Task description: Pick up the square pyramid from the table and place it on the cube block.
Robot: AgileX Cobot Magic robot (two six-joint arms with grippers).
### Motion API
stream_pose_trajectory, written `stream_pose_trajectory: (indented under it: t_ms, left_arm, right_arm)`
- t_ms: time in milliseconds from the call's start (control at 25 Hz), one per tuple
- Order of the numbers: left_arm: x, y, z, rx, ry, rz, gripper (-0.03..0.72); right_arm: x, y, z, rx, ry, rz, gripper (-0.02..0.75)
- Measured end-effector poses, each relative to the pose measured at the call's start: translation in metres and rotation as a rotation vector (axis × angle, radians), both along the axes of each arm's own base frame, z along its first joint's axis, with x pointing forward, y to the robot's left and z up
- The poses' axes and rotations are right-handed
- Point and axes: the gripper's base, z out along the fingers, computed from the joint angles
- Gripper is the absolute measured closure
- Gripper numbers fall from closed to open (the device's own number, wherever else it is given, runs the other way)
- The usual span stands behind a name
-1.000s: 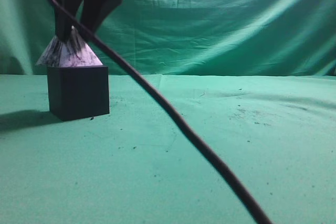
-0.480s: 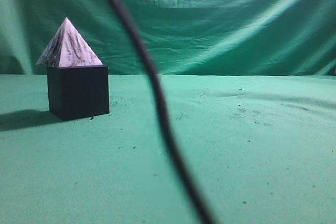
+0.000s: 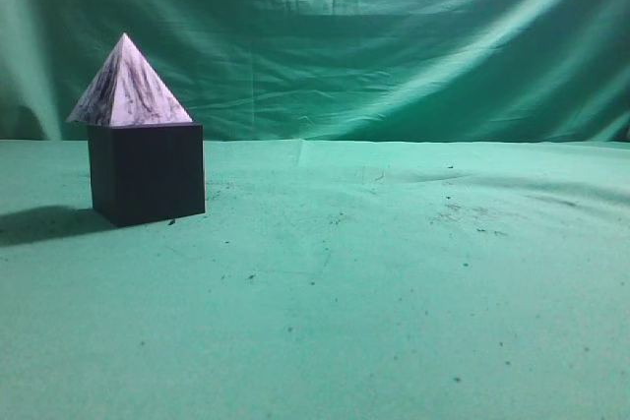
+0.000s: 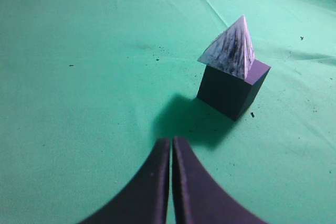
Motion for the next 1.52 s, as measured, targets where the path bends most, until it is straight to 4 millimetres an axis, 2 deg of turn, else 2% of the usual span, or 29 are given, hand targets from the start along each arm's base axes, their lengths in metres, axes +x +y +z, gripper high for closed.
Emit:
stream_pose_trajectory:
  t_ms: [120,240,320,440,640,800,920,1040,1160,1320,1520]
  left_arm:
    - [0.0,0.0,0.0,0.0,0.0,0.0,0.688]
    - [0.0,0.0,0.0,0.0,0.0,0.0,0.688]
    - [0.0,0.0,0.0,0.0,0.0,0.0,0.688]
    - [0.0,0.0,0.0,0.0,0.0,0.0,0.688]
    - [0.0,0.0,0.0,0.0,0.0,0.0,0.688]
    - [0.0,0.0,0.0,0.0,0.0,0.0,0.688]
    - [0.0,0.0,0.0,0.0,0.0,0.0,0.688]
    - [0.0,0.0,0.0,0.0,0.0,0.0,0.688]
    - [0.0,0.0,0.0,0.0,0.0,0.0,0.688]
    - [0.0,0.0,0.0,0.0,0.0,0.0,0.688]
    - [0.0,0.0,0.0,0.0,0.0,0.0,0.688]
  right_arm:
    - [-0.026,-0.031,0.022,0.059,-0.029,-0.016,0.665]
    - [-0.047,-0.057,0.02,0.061,-0.009,-0.032,0.665]
    - [-0.059,-0.072,0.009,0.041,0.022,-0.043,0.665]
    - [-0.076,-0.092,-0.018,0.016,0.07,-0.052,0.665]
    - [-0.106,-0.121,-0.052,0.123,0.046,-0.028,0.665]
    - [-0.121,-0.135,-0.082,0.125,0.093,-0.017,0.665]
    - [-0.123,-0.138,-0.104,0.092,0.103,-0.024,0.665]
    - [-0.119,-0.142,-0.123,0.092,0.045,-0.051,0.665]
    - [-0.122,-0.156,-0.133,0.181,-0.056,-0.088,0.665]
    - [-0.133,-0.191,-0.151,0.314,-0.203,-0.21,0.665]
    - [-0.157,-0.227,-0.186,0.382,-0.346,-0.394,0.665]
